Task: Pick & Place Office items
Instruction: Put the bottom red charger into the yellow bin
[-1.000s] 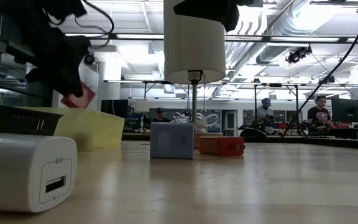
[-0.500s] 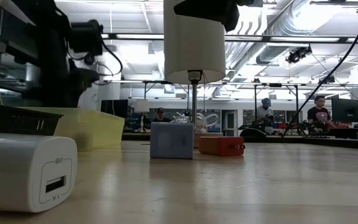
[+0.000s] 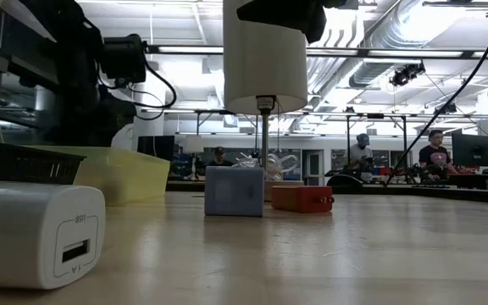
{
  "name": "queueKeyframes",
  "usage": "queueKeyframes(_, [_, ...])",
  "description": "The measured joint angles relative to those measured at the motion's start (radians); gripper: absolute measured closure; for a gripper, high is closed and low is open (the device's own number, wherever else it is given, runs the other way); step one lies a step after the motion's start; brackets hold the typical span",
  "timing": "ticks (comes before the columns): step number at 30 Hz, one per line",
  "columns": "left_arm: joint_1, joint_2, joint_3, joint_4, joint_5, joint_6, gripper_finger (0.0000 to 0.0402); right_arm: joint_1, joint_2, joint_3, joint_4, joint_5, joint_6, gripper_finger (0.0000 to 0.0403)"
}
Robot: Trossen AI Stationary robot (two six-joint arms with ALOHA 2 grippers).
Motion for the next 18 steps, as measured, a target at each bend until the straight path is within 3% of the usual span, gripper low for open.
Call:
queueKeyframes(11, [0.0,0.0,-0.001,0.039,-0.01,0.074,0.0192,0.0,0.0,0.0,0.0,-0.002,0.0,0.0196])
queueKeyframes(18, [0.0,0.0,-0.002,0.044,-0.01,0.074,0.0183,0.0,0.0,0.0,0.0,-0.002,0.0,0.0196])
